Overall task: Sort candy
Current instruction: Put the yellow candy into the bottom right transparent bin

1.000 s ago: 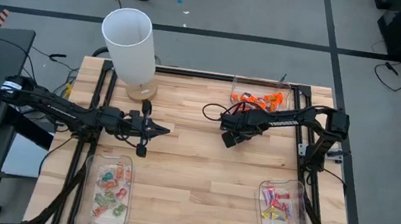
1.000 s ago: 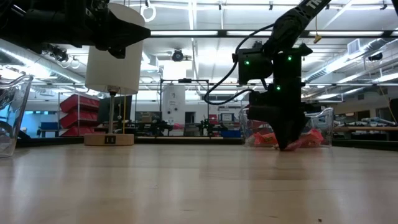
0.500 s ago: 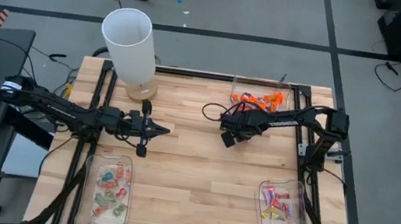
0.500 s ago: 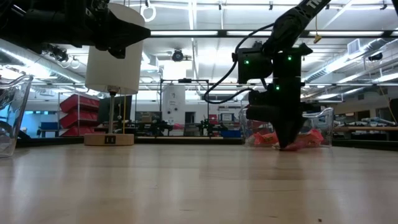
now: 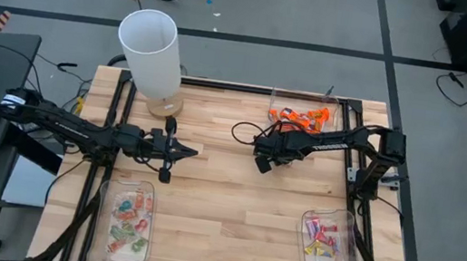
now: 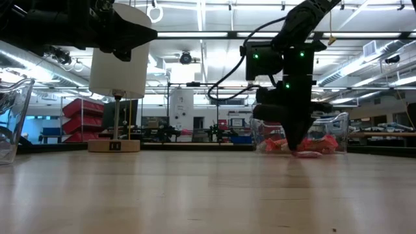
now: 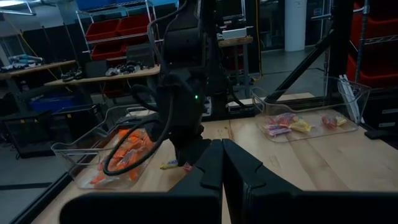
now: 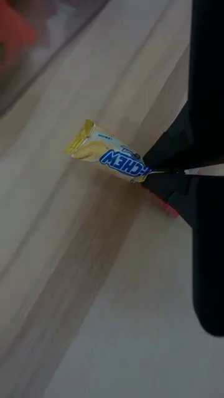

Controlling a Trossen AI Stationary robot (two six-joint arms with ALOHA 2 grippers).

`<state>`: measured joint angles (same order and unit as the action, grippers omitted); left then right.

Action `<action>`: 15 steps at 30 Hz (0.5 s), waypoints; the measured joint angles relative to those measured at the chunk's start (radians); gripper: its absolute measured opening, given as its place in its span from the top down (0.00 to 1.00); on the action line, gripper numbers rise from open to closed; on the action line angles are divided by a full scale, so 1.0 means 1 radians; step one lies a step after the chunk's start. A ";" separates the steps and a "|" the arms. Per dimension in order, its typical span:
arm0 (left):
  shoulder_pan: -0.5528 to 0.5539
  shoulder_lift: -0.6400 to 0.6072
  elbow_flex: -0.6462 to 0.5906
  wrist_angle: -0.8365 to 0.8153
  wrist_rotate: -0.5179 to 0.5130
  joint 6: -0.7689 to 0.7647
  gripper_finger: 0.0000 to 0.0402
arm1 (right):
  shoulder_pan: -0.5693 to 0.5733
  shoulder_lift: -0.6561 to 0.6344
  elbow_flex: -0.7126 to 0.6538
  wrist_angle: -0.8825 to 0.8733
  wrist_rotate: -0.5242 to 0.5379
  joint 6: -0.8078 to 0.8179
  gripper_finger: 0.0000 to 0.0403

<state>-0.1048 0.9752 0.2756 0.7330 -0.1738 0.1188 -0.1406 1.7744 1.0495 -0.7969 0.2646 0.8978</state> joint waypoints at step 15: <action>0.000 0.000 0.000 0.000 0.000 -0.001 0.99 | 0.080 -0.006 0.179 -0.201 0.050 -0.024 1.00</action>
<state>-0.1049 0.9754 0.2756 0.7332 -0.1738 0.1181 -0.0608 1.7689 1.2287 -0.9975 0.3146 0.8741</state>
